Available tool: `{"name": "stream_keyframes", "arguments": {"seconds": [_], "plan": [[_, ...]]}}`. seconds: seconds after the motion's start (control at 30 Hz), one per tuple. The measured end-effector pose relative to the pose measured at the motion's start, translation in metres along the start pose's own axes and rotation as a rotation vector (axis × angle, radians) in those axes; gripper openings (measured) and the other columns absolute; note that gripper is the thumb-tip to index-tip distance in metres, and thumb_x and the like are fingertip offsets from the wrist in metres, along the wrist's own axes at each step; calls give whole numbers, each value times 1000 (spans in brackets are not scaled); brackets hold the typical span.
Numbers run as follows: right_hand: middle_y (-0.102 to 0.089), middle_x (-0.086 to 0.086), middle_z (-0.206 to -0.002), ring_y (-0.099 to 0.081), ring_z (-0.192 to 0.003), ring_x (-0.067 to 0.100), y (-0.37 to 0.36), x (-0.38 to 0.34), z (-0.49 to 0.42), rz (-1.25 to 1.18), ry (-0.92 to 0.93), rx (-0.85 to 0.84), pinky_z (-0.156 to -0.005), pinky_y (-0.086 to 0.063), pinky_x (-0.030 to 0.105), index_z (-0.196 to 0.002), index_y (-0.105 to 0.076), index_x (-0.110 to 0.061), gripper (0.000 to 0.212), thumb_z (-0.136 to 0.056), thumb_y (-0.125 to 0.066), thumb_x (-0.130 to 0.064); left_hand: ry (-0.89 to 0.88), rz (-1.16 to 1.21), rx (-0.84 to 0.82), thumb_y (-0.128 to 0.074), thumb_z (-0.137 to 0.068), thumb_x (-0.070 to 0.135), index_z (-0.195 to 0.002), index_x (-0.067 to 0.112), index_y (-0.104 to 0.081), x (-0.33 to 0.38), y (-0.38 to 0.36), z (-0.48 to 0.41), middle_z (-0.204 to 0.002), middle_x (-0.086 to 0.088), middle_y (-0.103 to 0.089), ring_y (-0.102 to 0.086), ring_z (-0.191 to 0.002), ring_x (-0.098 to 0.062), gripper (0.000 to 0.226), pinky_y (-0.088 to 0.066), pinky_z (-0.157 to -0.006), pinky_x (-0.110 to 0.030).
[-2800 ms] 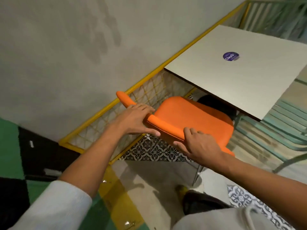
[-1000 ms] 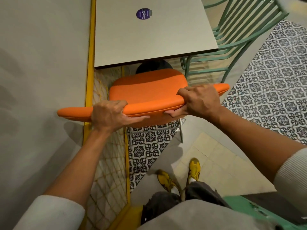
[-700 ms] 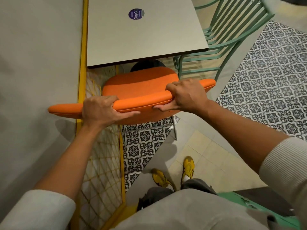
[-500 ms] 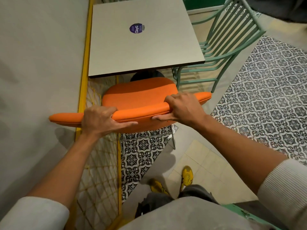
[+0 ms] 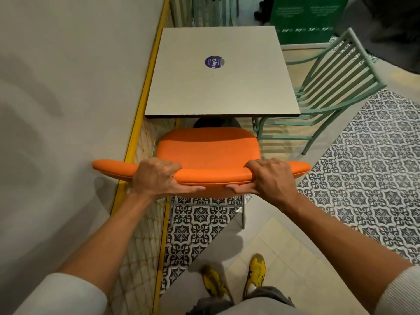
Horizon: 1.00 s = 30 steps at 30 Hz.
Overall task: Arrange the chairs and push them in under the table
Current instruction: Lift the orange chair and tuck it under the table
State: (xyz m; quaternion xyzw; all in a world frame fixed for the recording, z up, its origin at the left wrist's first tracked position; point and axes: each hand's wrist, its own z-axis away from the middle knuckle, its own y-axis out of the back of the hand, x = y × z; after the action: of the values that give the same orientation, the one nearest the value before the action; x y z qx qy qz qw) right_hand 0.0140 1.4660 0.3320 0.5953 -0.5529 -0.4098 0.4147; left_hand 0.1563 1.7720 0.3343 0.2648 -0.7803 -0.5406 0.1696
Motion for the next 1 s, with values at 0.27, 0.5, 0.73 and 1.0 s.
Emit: {"name": "stream_keyframes", "arguments": {"seconds": [0.27, 0.5, 0.73, 1.0], "plan": [[-70, 2, -75, -64, -62, 27, 9, 9, -11, 7, 35, -70, -58, -47, 37, -88, -69, -17, 89, -82, -42, -101, 114, -27, -165, -44, -67, 110, -71, 24, -70, 6, 3, -13, -50, 9, -53, -53, -45, -18, 90, -51, -53, -29], [-69, -5, -76, -60, -60, 20, 20, 12, -9, -40, 12, -142, -57, -46, 32, -89, -72, -25, 88, -84, -30, -102, 236, 28, -427, -9, -82, 104, -86, 31, -81, 22, 14, -42, -62, 4, -68, -63, -60, -13, 103, -49, -65, -27], [-71, -4, -78, -60, -65, 15, 41, 91, 22, -12, -220, -78, -57, -44, 26, -90, -71, -28, 74, -98, -30, -88, 122, 59, -391, -11, -91, 97, -97, 34, -83, 70, 9, -105, -74, 6, -76, -73, -75, -16, 96, -61, -81, -38], [-77, 12, -125, -72, -110, 34, 18, 190, 115, 13, -515, -212, -90, -59, 47, -131, -70, -18, 83, -99, -33, -85, -26, 145, -626, -21, -93, 94, -139, 35, -67, 169, -31, -214, -136, 0, -73, -67, -125, -26, 88, -55, -103, -52]]}}
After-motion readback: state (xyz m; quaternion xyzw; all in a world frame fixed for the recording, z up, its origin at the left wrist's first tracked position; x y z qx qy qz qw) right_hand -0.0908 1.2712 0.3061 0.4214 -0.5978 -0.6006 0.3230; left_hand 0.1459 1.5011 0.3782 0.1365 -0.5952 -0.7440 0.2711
